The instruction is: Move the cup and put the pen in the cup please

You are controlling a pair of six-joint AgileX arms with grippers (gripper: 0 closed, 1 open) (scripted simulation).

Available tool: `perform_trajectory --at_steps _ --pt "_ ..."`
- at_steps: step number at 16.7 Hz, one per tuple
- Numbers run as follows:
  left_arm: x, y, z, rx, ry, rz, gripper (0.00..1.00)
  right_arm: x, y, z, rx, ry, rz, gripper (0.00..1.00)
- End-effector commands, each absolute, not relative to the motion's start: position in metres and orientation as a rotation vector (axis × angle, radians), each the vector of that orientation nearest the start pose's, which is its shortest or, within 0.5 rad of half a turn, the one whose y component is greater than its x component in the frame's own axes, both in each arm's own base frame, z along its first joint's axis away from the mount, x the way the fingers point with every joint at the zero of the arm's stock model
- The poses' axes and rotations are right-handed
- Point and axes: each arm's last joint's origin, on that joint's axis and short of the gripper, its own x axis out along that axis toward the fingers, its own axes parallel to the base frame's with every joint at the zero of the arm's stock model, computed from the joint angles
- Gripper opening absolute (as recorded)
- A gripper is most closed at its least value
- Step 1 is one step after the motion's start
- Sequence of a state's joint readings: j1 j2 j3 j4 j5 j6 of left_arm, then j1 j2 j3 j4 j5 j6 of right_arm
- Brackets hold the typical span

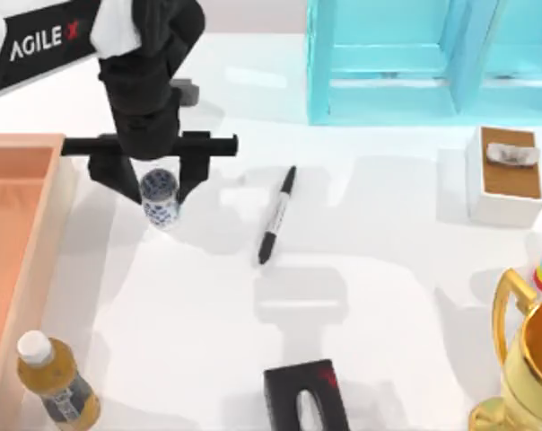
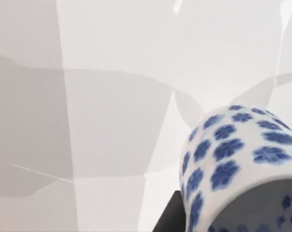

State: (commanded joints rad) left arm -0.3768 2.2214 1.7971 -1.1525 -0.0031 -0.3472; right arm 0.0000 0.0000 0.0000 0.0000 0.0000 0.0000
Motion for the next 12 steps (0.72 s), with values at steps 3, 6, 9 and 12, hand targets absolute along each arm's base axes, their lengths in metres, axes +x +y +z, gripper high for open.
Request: perform_trajectory --at_steps 3,6,9,12 --pt "0.4046 -0.1548 0.1648 0.022 1.574 -0.009 0.75 0.1057 -0.0012 0.1600 0.000 0.000 0.000 1.00" --pt "0.4046 -0.1548 0.1648 0.022 1.574 -0.009 0.98 0.1057 -0.0012 0.1600 0.000 0.000 0.000 1.00" --pt "0.4046 -0.1548 0.1648 0.022 1.574 -0.009 1.00 0.1057 -0.0012 0.1600 0.000 0.000 0.000 1.00" --pt "0.4046 -0.1548 0.1648 0.022 1.574 -0.009 1.00 0.1057 -0.0012 0.1600 0.000 0.000 0.000 1.00"
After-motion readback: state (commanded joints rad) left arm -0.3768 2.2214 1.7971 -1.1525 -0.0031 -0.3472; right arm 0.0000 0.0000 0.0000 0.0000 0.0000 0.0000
